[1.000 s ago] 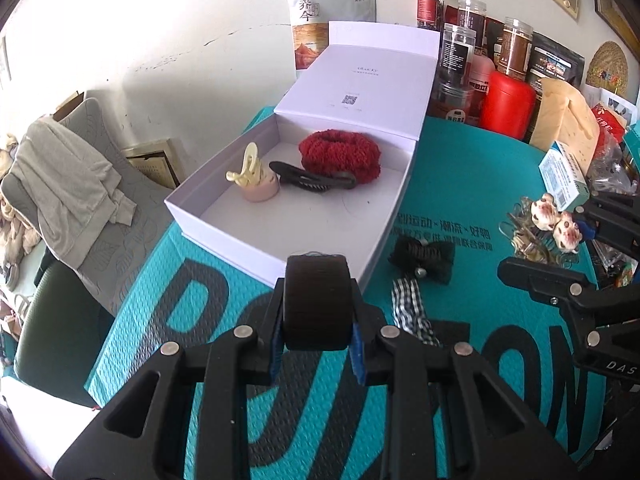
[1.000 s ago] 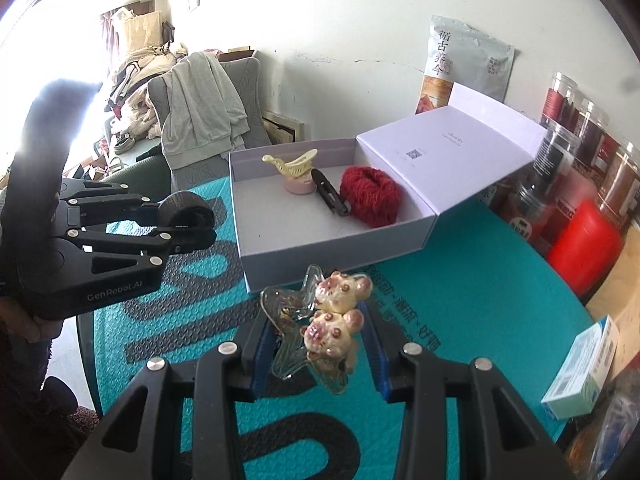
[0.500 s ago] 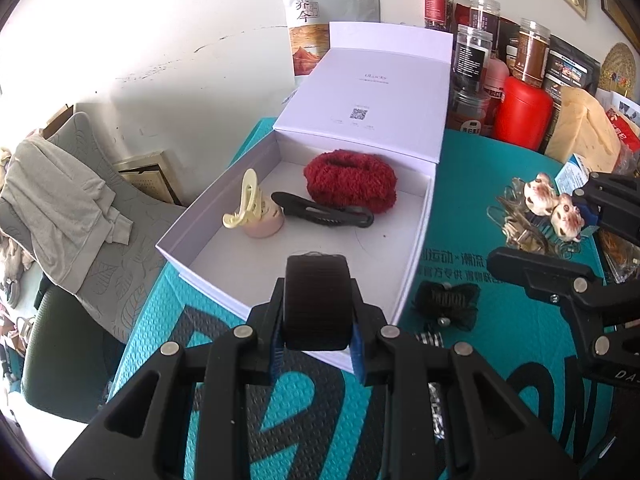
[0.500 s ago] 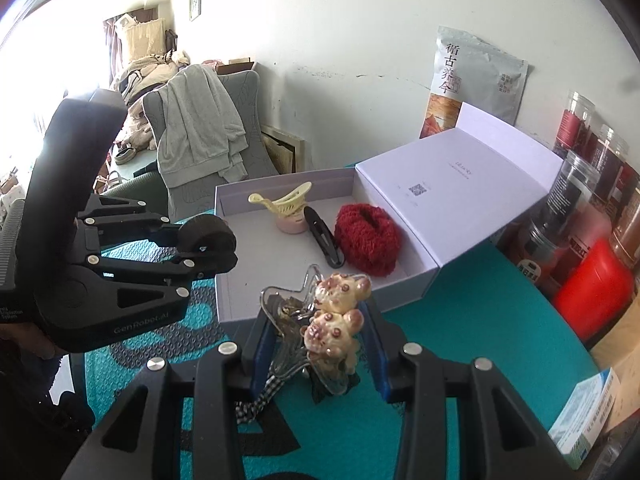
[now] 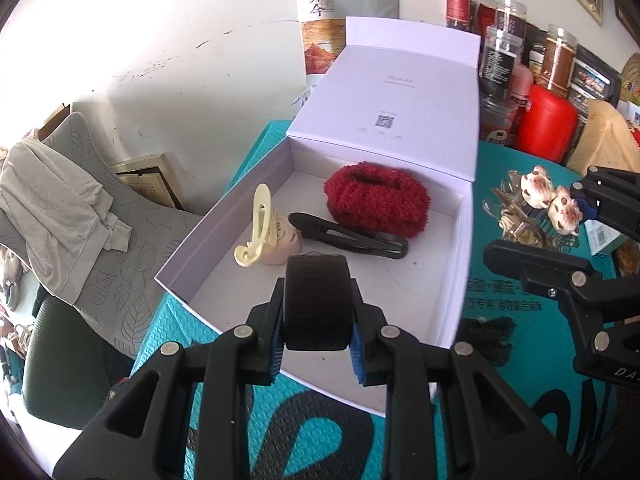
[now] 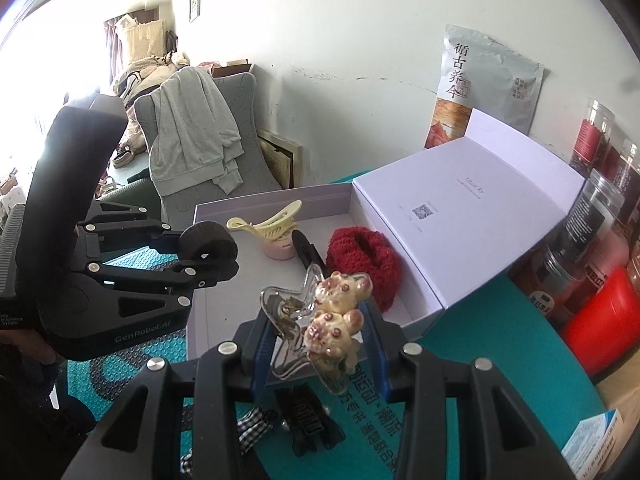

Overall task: Organize objects
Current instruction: 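Carry the hair tie and gold bear clip with both tools into the white box, then open the right tool to drop the bear clip while the left tool releases the hair tie, then withdraw both tools from the white box toward the gingham scrunchie and bow clip, then grasp the gingham scrunchie with the left tool while the right tool grasps the black bow clip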

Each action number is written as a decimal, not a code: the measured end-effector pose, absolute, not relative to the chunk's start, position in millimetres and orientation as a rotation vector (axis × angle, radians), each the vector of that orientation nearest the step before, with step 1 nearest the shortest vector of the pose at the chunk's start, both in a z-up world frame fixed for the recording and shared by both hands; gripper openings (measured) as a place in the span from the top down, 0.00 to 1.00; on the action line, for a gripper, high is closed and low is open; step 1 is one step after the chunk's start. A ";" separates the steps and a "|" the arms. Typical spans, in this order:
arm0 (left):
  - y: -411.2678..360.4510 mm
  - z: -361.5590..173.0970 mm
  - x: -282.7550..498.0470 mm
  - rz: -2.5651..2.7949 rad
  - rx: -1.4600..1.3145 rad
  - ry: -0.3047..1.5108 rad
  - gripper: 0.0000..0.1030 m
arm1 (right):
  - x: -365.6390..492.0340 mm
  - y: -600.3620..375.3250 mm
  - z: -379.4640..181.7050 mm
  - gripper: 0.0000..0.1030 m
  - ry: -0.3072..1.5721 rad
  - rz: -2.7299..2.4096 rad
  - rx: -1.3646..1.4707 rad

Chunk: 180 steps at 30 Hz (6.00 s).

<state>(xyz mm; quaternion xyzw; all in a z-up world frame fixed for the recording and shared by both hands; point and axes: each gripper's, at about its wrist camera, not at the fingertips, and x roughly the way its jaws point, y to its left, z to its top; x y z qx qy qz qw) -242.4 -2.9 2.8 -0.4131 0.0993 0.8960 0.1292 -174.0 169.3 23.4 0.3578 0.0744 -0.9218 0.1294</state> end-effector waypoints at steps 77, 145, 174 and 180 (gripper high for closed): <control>-11.6 -79.9 -358.5 2.512 -1.425 0.323 0.69 | -267.8 159.8 -54.4 0.60 0.233 -2.584 1.245; 8.8 52.8 -83.4 2.667 -1.175 0.235 0.41 | -38.8 172.5 49.0 0.45 0.205 -2.854 1.012; 33.9 -32.1 -76.7 2.493 -1.242 0.105 0.39 | -38.8 197.0 -37.8 0.45 0.078 -2.730 1.213; 36.2 -49.8 -84.7 2.469 -1.271 0.070 0.39 | -50.0 203.0 -51.3 0.45 0.050 -2.700 1.246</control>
